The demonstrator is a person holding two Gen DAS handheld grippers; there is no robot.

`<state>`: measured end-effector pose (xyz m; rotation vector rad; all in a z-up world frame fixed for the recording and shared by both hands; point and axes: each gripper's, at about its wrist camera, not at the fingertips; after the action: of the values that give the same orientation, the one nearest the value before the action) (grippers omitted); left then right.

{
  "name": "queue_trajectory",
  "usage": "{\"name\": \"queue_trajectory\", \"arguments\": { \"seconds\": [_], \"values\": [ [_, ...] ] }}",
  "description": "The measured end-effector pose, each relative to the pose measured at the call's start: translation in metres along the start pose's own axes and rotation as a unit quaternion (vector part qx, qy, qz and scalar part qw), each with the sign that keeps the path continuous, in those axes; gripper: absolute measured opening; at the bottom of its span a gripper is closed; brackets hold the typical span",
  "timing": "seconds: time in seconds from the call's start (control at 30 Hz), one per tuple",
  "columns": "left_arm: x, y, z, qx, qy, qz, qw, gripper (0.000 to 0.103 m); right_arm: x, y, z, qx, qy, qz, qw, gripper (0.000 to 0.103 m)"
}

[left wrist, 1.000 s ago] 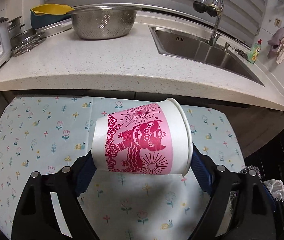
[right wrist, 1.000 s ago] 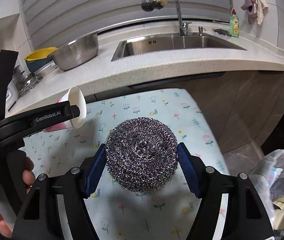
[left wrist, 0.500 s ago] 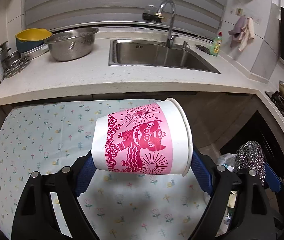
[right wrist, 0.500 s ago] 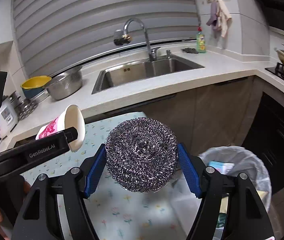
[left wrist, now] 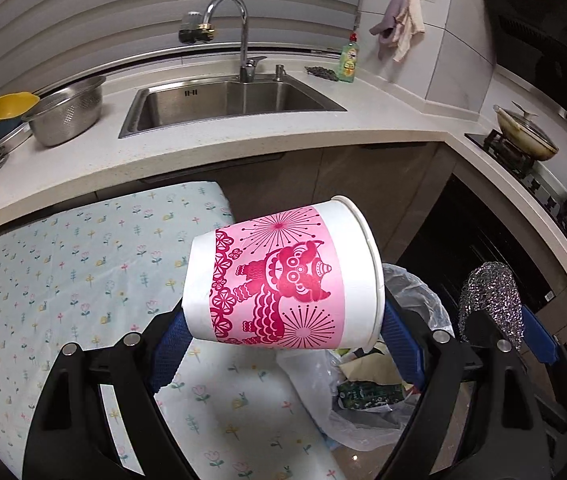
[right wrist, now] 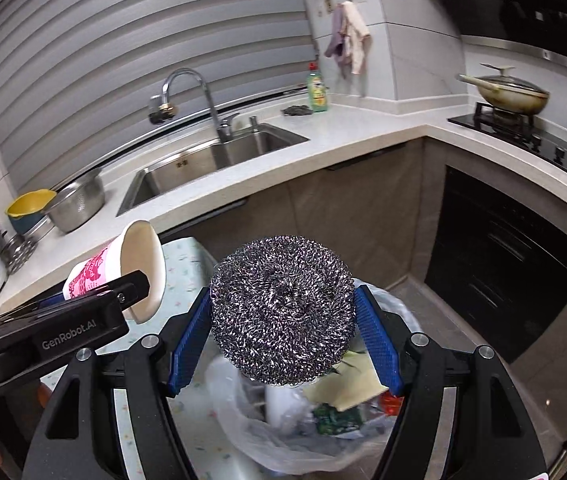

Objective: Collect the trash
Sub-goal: 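Open both grippers to drop the paper cup and scrubber into the bin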

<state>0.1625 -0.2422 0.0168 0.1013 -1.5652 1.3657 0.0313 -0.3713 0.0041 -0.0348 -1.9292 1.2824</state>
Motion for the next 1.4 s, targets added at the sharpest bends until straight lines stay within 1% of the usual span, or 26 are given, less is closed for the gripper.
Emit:
{"name": "queue_trajectory", "arguments": {
  "seconds": [0.1, 0.33, 0.43, 0.57, 0.63, 0.8, 0.9, 1.1, 1.27, 1.33, 1.4],
  "values": [
    [-0.008, 0.005, 0.019, -0.01, 0.008, -0.008, 0.9999, 0.081, 0.001, 0.005, 0.026, -0.016, 0.011, -0.003, 1.0, 0.068],
    [-0.036, 0.017, 0.053, -0.028, 0.038, -0.043, 0.9979, 0.081, -0.005, 0.015, 0.062, -0.036, 0.03, -0.015, 0.999, 0.068],
    [-0.049, 0.023, 0.06, -0.031, 0.055, -0.062, 0.9961, 0.082, -0.01, 0.019, 0.074, -0.043, 0.035, -0.021, 0.998, 0.068],
    [-0.065, 0.029, 0.06, -0.015, 0.086, -0.089, 0.9922, 0.082, -0.018, 0.024, 0.084, -0.049, 0.038, -0.03, 0.998, 0.068],
    [-0.071, 0.032, 0.058, -0.004, 0.092, -0.096, 0.9911, 0.085, -0.023, 0.026, 0.085, -0.049, 0.038, -0.035, 0.997, 0.068],
    [-0.076, 0.034, 0.047, 0.011, 0.073, -0.094, 0.9928, 0.087, -0.035, 0.029, 0.082, -0.045, 0.031, -0.046, 0.997, 0.068],
    [-0.073, 0.033, 0.038, 0.018, 0.056, -0.085, 0.9947, 0.088, -0.041, 0.029, 0.075, -0.039, 0.024, -0.049, 0.998, 0.069],
    [-0.061, 0.031, 0.017, 0.024, 0.018, -0.062, 0.9977, 0.088, -0.051, 0.026, 0.052, -0.015, 0.005, -0.055, 0.998, 0.073],
    [-0.049, 0.031, 0.001, 0.022, -0.01, -0.044, 0.9987, 0.088, -0.047, 0.025, 0.039, -0.004, 0.002, -0.045, 0.999, 0.075],
    [-0.046, 0.031, -0.004, 0.022, -0.016, -0.039, 0.9988, 0.088, -0.043, 0.024, 0.035, 0.001, 0.001, -0.039, 0.999, 0.077],
    [-0.041, 0.032, -0.008, 0.024, -0.02, -0.036, 0.9988, 0.088, -0.039, 0.022, 0.031, 0.007, 0.0, -0.037, 0.999, 0.077]
  ]
}}
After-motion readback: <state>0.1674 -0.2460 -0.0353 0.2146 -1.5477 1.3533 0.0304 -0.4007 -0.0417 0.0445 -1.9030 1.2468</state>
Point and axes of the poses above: each gripper's, at about its wrist camera, not at the fingertips, and x roughly against the way its jaws point, z to its right, y to its underside, and after that the axes turned 4 degrees about y, right-handed
